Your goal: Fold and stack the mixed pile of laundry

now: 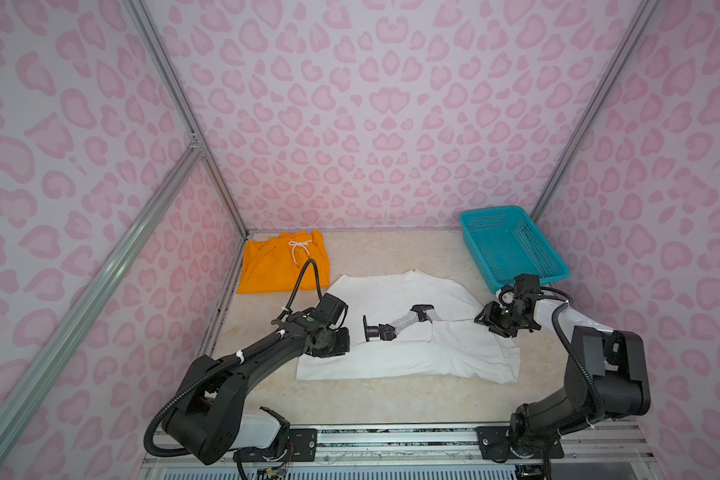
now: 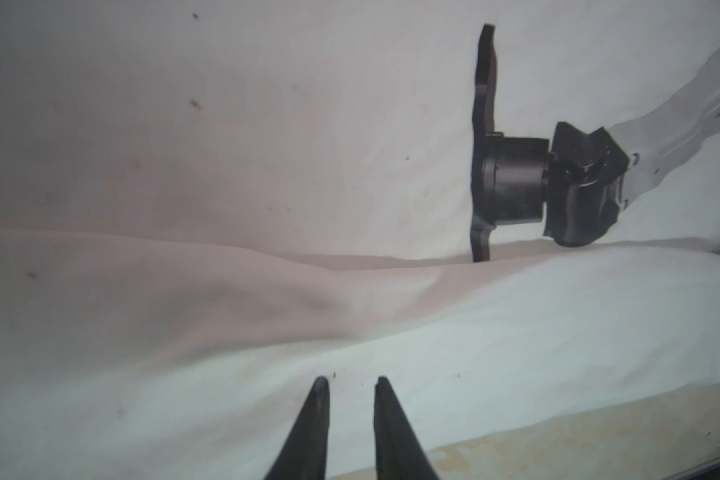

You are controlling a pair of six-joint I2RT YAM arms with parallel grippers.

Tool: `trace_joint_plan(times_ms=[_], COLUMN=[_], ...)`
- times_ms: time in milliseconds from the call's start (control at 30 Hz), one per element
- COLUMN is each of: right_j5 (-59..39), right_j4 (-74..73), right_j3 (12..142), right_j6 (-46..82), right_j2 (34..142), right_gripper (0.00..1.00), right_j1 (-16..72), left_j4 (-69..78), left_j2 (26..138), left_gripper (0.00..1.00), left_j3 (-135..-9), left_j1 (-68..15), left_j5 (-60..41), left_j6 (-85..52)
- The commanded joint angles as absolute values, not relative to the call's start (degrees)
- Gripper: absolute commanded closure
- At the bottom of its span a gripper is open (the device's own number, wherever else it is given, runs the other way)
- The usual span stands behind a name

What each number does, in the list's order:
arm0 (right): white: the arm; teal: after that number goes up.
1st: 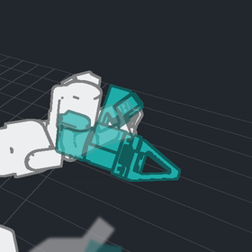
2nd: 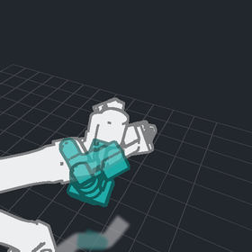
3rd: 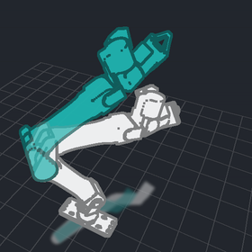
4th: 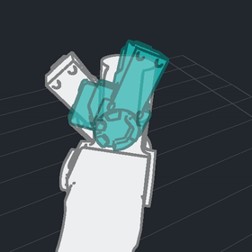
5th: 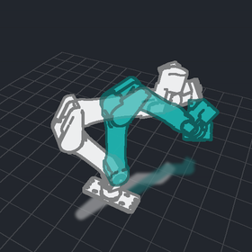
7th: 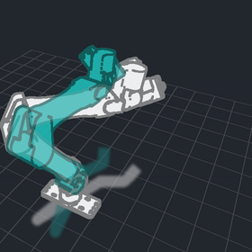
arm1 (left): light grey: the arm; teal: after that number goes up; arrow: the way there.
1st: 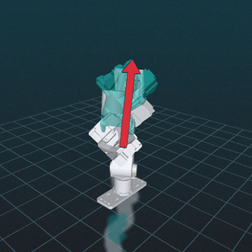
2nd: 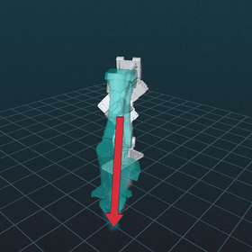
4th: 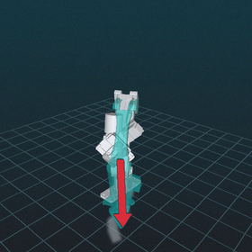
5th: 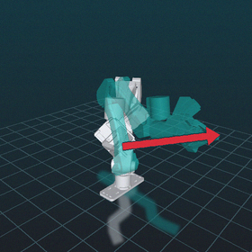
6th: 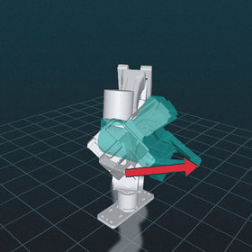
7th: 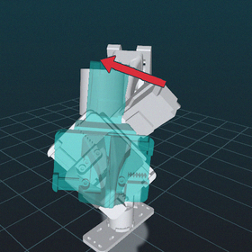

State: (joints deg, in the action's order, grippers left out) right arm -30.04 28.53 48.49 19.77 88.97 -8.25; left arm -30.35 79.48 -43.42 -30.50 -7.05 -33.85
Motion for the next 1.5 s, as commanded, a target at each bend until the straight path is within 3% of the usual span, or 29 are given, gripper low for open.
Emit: trace_joint_plan(times_ms=[0, 400, 533, 700, 1033, 1467], right_j5=[-32.9, -29.5, -18.6, -8.5, -12.0, -13.0], right_j4=[28.1, 29.3, 31.4, 35.1, 29.7, 32.2], right_j3=[48.7, 49.4, 50.0, 56.4, 65.3, 63.4], right_j6=[19.0, 19.6, 19.8, 17.7, 20.4, 21.7], right_j2=[87.8, 84.1, 83.0, 85.4, 98.6, 106.5], right_gripper=[0.54, 0.6, 0.6, 0.58, 0.61, 0.61], right_j1=[-8.1, -8.2, -6.5, 2.3, 15.0, 18.7], left_j4=[-27.7, -27.9, -30.1, -32.0, -28.5, -27.1], left_j2=[80.8, 84.3, 85.3, 90.2, 103.8, 101.9], left_gripper=[0.77, 0.78, 0.77, 0.77, 0.77, 0.78], left_j3=[-43.1, -44.2, -46.1, -54.4, -68.2, -56.0], left_j1=[-30.7, -31.6, -31.6, -31.6, -27.0, -23.6], left_j5=[-8.2, -5.6, -0.7, 1.8, 3.5, -0.9], left_j6=[-33.2, -34.4, -35.9, -34.1, -30.8, -35.0])
